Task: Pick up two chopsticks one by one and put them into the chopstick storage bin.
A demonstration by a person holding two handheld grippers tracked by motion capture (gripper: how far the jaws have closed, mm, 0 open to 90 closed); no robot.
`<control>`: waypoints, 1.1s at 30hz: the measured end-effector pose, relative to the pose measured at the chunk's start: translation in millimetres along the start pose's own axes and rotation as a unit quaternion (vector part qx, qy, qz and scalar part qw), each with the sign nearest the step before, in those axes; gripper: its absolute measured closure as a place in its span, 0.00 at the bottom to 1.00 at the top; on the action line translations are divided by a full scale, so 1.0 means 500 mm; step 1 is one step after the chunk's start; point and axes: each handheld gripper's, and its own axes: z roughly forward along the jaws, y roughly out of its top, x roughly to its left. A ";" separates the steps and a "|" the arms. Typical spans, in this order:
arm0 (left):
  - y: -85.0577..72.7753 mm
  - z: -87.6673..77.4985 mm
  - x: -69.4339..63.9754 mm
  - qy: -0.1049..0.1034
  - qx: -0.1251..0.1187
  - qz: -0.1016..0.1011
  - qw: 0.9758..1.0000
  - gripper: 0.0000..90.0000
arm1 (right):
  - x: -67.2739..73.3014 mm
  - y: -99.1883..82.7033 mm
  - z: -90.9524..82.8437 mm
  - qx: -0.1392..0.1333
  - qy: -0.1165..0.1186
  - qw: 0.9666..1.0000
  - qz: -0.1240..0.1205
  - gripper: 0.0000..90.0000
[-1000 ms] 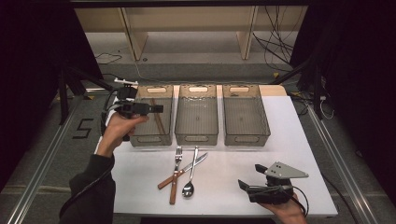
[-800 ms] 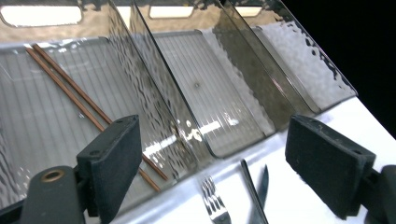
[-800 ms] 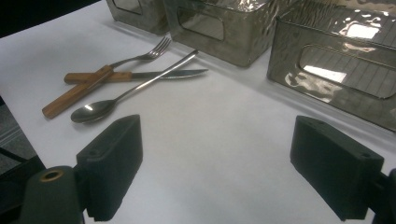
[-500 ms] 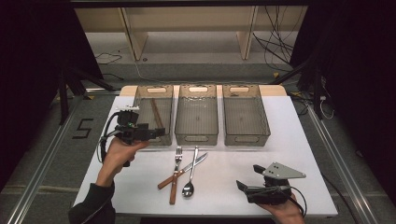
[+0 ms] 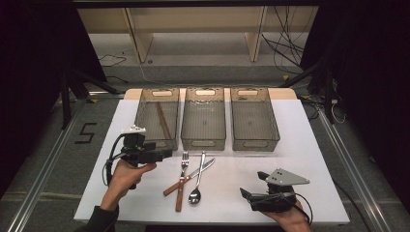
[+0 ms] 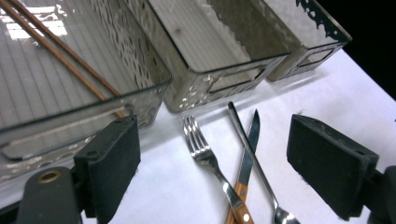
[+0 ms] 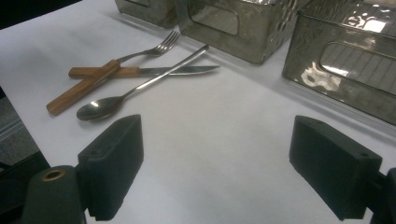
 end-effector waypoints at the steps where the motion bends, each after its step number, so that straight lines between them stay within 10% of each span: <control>1: -0.005 0.000 0.001 0.000 0.002 0.002 1.000 0.19 | 0.002 0.002 0.002 0.001 0.000 1.000 -0.001 0.21; 33: -0.072 0.054 -0.104 -0.006 0.037 0.043 0.998 0.19 | 0.015 0.003 0.018 0.004 -0.002 1.000 0.008 0.23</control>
